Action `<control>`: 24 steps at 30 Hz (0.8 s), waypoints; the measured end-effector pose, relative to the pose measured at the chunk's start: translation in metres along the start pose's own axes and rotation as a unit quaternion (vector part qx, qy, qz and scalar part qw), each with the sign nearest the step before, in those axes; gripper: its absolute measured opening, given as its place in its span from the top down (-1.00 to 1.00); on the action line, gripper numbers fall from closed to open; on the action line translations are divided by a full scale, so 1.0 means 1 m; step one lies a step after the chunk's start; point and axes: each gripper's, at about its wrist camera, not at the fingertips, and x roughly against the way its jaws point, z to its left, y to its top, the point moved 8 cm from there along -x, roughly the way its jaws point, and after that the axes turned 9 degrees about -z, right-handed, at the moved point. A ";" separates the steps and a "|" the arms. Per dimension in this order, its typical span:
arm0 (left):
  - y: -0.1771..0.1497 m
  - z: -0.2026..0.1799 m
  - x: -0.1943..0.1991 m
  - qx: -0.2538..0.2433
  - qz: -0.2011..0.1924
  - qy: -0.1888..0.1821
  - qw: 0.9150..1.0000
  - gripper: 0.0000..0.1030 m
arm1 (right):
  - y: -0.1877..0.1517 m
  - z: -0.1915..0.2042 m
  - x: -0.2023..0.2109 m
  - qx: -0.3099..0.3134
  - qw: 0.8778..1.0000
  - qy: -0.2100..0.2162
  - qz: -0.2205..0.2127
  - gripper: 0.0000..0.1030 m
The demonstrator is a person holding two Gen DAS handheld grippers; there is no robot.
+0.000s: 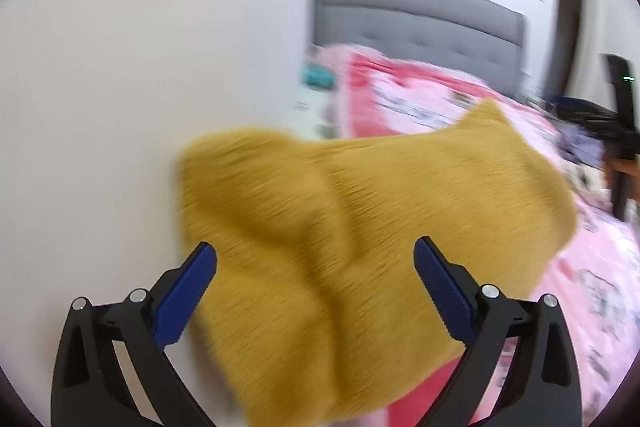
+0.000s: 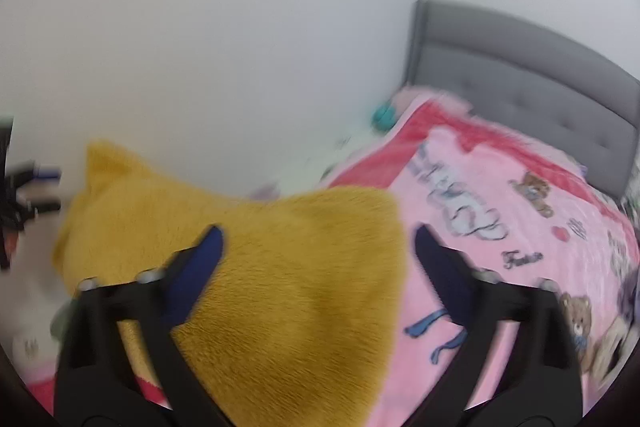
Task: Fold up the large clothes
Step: 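Lower the fleece bundle onto the lavender cloth and open both grippers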
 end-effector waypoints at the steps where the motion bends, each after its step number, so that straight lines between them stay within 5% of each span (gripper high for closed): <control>1: 0.004 -0.001 -0.009 0.009 0.028 -0.025 0.999 -0.89 | -0.001 0.003 -0.013 0.000 1.000 0.007 0.016 0.00; 5: 0.037 -0.008 -0.110 0.035 0.086 -0.003 0.996 -0.89 | -0.008 0.002 -0.062 -0.034 0.997 0.007 0.069 0.07; 9: -0.017 0.017 -0.149 0.095 0.165 -0.010 0.982 -0.91 | -0.044 -0.009 -0.098 -0.058 0.986 -0.011 0.153 0.10; 13: -0.033 0.011 -0.240 0.170 0.176 -0.016 0.969 -0.92 | -0.079 -0.016 -0.114 -0.106 0.976 -0.016 0.188 0.09; 15: -0.054 0.009 -0.249 0.200 0.172 -0.019 0.964 -0.92 | -0.095 -0.013 -0.118 -0.102 0.975 -0.020 0.195 0.09; 21: -0.078 -0.018 -0.295 0.212 0.142 -0.015 0.967 -0.92 | -0.114 -0.009 -0.112 -0.141 0.974 -0.015 0.178 0.08; 24: -0.064 -0.032 -0.311 0.199 0.123 0.008 0.972 -0.92 | -0.113 -0.007 -0.111 -0.136 0.976 -0.030 0.169 0.05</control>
